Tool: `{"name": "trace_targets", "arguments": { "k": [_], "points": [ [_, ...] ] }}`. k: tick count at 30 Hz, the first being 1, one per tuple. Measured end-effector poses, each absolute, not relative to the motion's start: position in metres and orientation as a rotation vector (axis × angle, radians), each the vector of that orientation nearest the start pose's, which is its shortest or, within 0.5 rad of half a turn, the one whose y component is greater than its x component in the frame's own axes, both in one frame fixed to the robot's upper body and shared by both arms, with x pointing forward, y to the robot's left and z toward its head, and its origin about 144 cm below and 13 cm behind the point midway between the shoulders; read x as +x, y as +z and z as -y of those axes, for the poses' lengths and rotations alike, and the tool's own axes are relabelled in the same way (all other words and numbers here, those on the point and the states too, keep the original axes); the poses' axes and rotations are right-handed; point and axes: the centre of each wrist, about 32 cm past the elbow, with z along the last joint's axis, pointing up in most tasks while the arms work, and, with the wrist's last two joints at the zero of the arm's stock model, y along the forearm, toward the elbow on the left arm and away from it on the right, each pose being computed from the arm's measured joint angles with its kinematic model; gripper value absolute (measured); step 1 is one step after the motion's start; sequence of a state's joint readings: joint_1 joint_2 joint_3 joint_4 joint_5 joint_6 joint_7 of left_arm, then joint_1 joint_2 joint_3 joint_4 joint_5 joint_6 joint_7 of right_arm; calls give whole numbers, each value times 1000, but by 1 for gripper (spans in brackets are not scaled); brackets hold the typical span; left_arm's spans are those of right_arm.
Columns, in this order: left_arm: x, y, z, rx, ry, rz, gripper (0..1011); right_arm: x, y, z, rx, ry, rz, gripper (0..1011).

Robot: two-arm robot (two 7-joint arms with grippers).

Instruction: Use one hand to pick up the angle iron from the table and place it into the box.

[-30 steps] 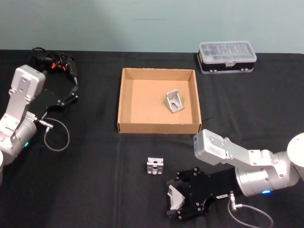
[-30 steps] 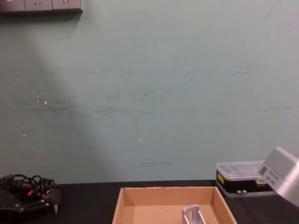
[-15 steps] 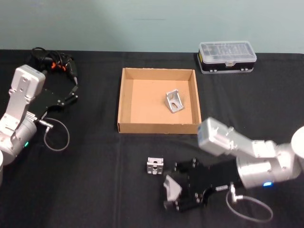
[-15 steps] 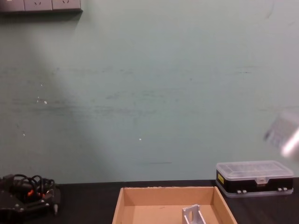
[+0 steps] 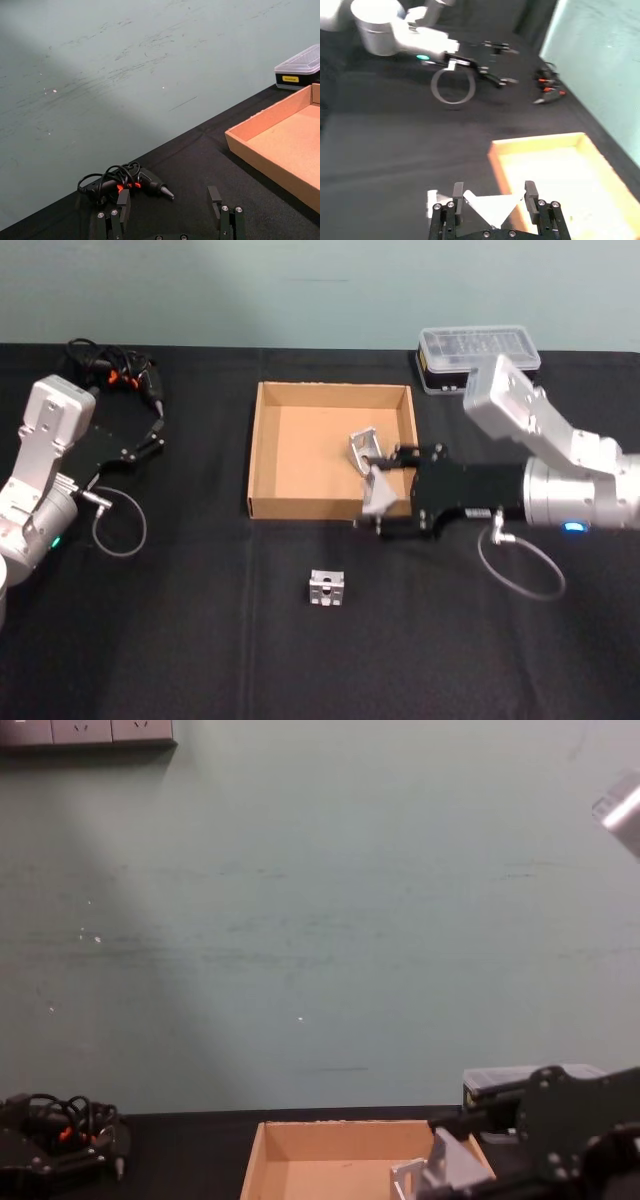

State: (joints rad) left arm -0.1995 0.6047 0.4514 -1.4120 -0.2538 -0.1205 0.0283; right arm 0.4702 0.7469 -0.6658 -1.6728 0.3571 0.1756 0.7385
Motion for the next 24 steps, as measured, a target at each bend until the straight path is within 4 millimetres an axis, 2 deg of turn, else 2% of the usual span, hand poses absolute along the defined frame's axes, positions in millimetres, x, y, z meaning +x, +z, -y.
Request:
{"name": "trace_targets", "arguments": {
  "k": [5, 13, 24],
  "points": [
    [489, 1140, -310, 304, 1248, 285, 1000, 531, 1255, 255, -468, -385, 241, 743],
    [489, 1140, -310, 304, 1248, 285, 1000, 567, 1244, 229, -484, -405, 274, 743],
    [489, 1140, -310, 304, 1248, 285, 1000, 599, 1222, 215, -549, -411, 234, 743]
  ]
}}
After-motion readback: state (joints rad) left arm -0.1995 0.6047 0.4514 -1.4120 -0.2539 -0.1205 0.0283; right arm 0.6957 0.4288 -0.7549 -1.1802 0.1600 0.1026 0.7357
